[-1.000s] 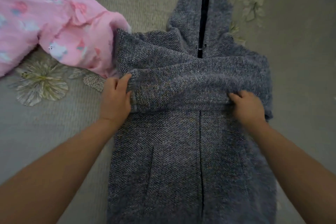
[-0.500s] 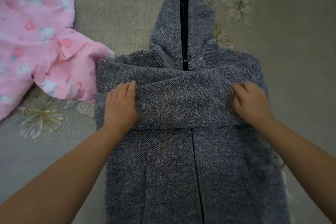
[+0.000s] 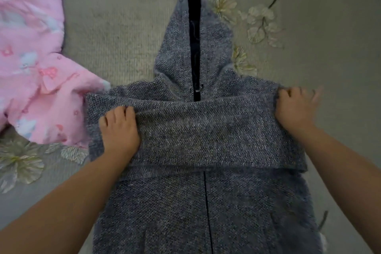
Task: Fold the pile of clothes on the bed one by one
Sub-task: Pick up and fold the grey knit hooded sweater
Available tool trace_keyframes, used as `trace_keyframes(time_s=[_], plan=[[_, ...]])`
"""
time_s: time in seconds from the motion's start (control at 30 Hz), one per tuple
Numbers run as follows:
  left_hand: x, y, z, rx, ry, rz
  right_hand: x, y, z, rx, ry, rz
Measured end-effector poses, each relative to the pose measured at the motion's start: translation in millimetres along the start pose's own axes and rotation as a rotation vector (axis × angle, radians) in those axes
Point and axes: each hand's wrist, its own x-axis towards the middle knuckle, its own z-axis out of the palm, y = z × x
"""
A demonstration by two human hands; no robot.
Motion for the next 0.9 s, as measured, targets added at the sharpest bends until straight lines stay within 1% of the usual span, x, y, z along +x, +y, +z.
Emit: trace_keyframes(time_s=[0.03,0.07,0.13,0.23,0.33,0.43,0.53,0.7,0.77,0.83,0.9], plan=[[2,1,-1,-0.039,0.023,0.009,1,-5,1,0.013,-0.037,-0.006],[6,2,-1,-0.081,0.06,0.017,2,-12,1,0.041,-0.036,-0.036],[17,2,0,-0.111,0.096,0.035,5,-31,-2,0.128,0.037,-0.113],[31,-2,11,-0.051,0.012,0.038,18,-66,-10,0.282,0.129,-0.197],[37,-4,26,-0.014,-0.018,0.037,47,-101,-18,0.45,0.145,-0.223],[40,-4,31,-0.014,-0.065,0.032,79,-121,-28,0.567,0.123,-0.14],[45,-6,31,-0.009,-0.097,0.029,112,-133,-41,0.719,0.082,0.03],[49,-6,25,-0.06,-0.148,0.022,162,-155,-57,0.811,-0.07,0.107],[51,-5,22,-0.091,-0.167,0.022,178,-166,-61,0.852,-0.112,0.183],[52,-5,21,-0.115,-0.149,0.03,191,-172,-65,0.961,-0.153,0.304],[53,-5,20,-0.104,-0.172,0.034,195,-175,-73,1.099,-0.272,0.368]])
